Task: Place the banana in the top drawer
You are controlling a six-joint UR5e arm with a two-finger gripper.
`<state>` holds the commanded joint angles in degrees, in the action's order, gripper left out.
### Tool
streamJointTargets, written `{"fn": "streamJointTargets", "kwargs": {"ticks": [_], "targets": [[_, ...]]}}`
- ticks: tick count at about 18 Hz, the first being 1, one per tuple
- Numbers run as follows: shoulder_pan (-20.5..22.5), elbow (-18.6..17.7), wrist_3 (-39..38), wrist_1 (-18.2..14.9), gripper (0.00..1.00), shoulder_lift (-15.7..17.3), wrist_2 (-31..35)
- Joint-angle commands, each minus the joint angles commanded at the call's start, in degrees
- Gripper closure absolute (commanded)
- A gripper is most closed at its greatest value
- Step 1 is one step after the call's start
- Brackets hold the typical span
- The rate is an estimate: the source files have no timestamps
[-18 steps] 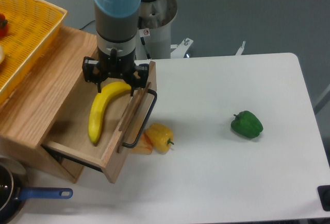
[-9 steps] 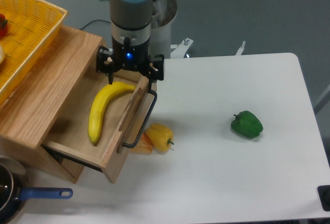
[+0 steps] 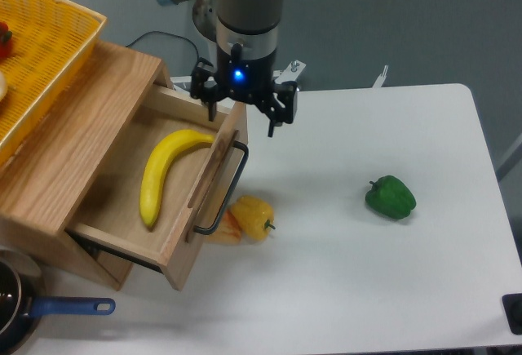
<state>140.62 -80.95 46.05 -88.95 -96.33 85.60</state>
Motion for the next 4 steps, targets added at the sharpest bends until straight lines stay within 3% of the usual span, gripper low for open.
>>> {"fn": "streamJointTargets", "kwargs": {"ticks": [4], "targets": [[0.96,-1.49,1.23,0.26,0.00,-0.18,2.20]]}}
